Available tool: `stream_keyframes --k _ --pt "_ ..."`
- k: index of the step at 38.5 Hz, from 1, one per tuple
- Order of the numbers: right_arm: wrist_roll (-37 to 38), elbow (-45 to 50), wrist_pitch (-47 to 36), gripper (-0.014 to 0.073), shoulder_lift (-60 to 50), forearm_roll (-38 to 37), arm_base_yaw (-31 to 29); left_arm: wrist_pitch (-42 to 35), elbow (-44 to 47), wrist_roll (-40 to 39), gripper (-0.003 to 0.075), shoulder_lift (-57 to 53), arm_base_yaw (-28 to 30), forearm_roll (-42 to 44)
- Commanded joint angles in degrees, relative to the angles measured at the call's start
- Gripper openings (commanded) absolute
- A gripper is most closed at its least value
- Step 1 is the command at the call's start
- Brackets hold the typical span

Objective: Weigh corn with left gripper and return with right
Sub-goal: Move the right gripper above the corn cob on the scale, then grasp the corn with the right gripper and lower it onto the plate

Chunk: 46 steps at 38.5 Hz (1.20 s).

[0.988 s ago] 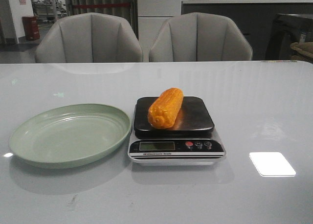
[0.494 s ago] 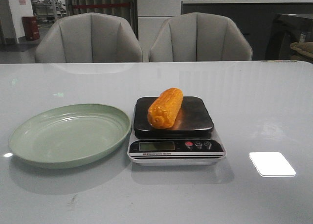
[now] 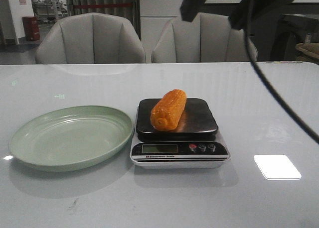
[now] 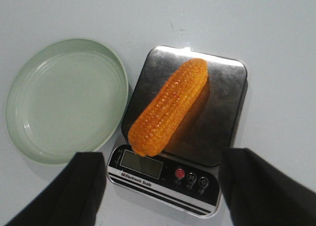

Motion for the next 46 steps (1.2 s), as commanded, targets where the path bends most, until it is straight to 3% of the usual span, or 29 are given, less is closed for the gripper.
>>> stream_keyframes --k 1,10,20,26,29,37,42,46 --pt "4.44 -7.31 2.03 0.058 4.98 -1.78 0.54 -4.35 -1.28 -0.04 0.0122 -1.08 -0.35 0.71" --pt "19.48 -19.56 11.83 0.058 18.25 -11.97 4.98 -4.23 -1.28 -0.04 0.0122 -1.08 -0.35 0.71" --pt "29.29 -27.08 18.42 0.058 27.77 -11.99 6.21 -4.18 -1.28 -0.04 0.0122 -1.08 -0.35 0.71" --pt "30.84 -27.55 19.38 0.0575 30.68 -10.85 6.21 -4.18 -1.28 -0.04 0.0122 -1.08 -0.35 0.71" --pt "30.84 -27.55 19.48 0.0524 31.7 -10.03 6.21 -4.18 -1.28 -0.04 0.0122 -1.08 -0.35 0.71" --pt "30.84 -28.92 18.27 0.025 32.15 -9.29 6.33 -4.18 -1.28 -0.04 0.0122 -1.08 -0.35 0.71" --pt "30.52 -32.06 17.78 0.0224 32.15 -6.89 8.48 -4.18 -1.28 -0.04 0.0122 -1.08 -0.35 0.71" --pt "29.01 -33.01 12.6 0.0224 32.2 -4.57 11.79 -4.18 -1.28 -0.04 0.0122 -1.08 -0.35 0.71"
